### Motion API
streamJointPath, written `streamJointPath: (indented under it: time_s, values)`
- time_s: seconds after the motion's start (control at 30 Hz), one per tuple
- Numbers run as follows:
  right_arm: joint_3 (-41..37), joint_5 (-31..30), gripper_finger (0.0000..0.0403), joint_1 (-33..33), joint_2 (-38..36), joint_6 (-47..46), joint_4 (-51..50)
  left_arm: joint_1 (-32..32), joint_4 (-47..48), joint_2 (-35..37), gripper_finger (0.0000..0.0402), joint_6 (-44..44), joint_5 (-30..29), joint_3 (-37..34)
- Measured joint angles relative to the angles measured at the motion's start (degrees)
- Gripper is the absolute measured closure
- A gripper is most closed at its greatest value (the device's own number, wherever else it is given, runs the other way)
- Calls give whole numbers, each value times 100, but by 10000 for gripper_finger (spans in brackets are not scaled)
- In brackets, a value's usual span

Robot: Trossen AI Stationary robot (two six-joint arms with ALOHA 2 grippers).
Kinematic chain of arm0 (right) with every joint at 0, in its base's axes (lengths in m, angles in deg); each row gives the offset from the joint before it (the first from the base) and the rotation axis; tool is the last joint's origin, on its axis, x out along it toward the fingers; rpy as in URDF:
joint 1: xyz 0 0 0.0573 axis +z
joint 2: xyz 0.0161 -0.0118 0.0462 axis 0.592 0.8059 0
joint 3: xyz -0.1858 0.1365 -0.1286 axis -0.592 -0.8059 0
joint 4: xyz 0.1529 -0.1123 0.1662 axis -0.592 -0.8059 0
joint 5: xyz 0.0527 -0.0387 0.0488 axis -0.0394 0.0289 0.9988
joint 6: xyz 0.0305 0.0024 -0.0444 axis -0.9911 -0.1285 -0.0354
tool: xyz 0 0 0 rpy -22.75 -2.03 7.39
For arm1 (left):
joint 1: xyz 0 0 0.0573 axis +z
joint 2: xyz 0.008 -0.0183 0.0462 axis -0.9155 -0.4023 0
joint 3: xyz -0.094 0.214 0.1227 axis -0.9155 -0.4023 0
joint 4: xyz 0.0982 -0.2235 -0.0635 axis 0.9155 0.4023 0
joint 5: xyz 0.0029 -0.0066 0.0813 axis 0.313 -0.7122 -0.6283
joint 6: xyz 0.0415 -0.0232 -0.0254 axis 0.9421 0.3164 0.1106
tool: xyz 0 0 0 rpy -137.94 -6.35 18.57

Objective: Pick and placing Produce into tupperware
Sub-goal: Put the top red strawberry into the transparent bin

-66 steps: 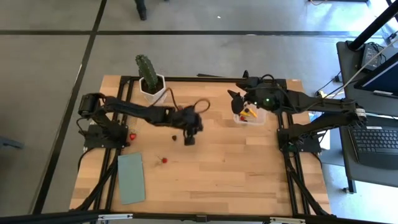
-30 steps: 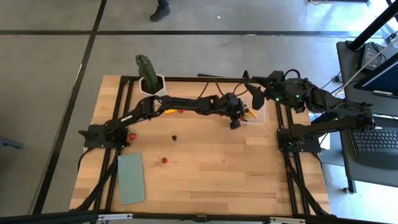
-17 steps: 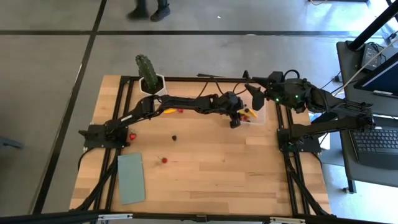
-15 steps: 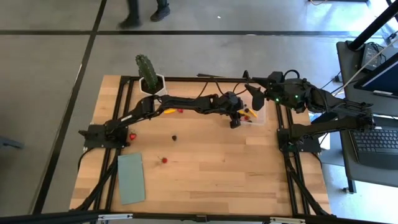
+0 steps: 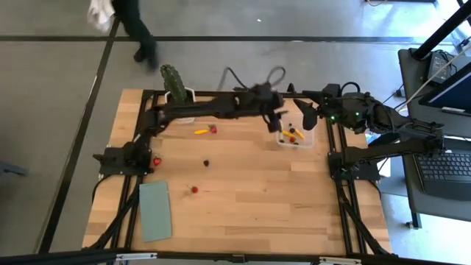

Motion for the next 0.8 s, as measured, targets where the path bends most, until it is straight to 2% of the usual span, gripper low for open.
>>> streamJointPath:
  time_s: [0.17,0.3,0.43,0.57,0.67,0.8]
  values:
    - [0,-2,148,0,12,-2,-40,-2,1022,962,226,28,-15,7]
    - [0,0,148,0,28,-4,-82,14,2301,1672,226,22,-44,7]
    - [0,0,148,0,57,-6,-89,20,3695,2217,226,-287,-510,7]
    - [-2,0,148,0,128,-10,-87,20,4954,2428,226,-674,-1111,7]
    - [-2,1,148,0,213,-4,-92,50,5496,2415,226,-754,-1231,-5]
    - [-2,0,148,0,369,-2,-80,183,5546,2333,226,-602,-1161,-421]
